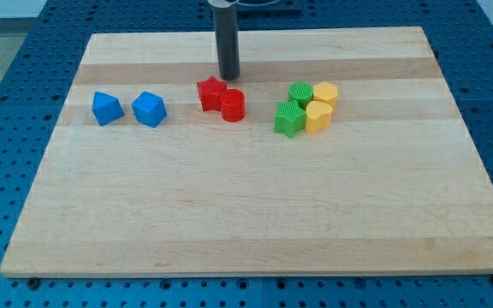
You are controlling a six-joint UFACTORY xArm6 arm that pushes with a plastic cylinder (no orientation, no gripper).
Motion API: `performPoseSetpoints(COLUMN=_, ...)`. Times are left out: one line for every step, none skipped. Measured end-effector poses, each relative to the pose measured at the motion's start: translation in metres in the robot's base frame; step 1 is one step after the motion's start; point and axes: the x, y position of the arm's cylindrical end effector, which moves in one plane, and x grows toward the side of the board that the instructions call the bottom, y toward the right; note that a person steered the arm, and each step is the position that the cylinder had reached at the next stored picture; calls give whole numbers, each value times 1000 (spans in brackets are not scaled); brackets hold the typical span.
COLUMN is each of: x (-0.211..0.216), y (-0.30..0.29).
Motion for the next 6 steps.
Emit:
performPoseSetpoints(x=11, y=-10)
performPoseSetpoints(x=26, y=-10)
performPoseSetpoints(x=35, y=-10)
performPoseSetpoints(x=42, y=-10)
performPoseSetpoints(x=44, y=-18)
performPoseSetpoints(x=45, y=-29)
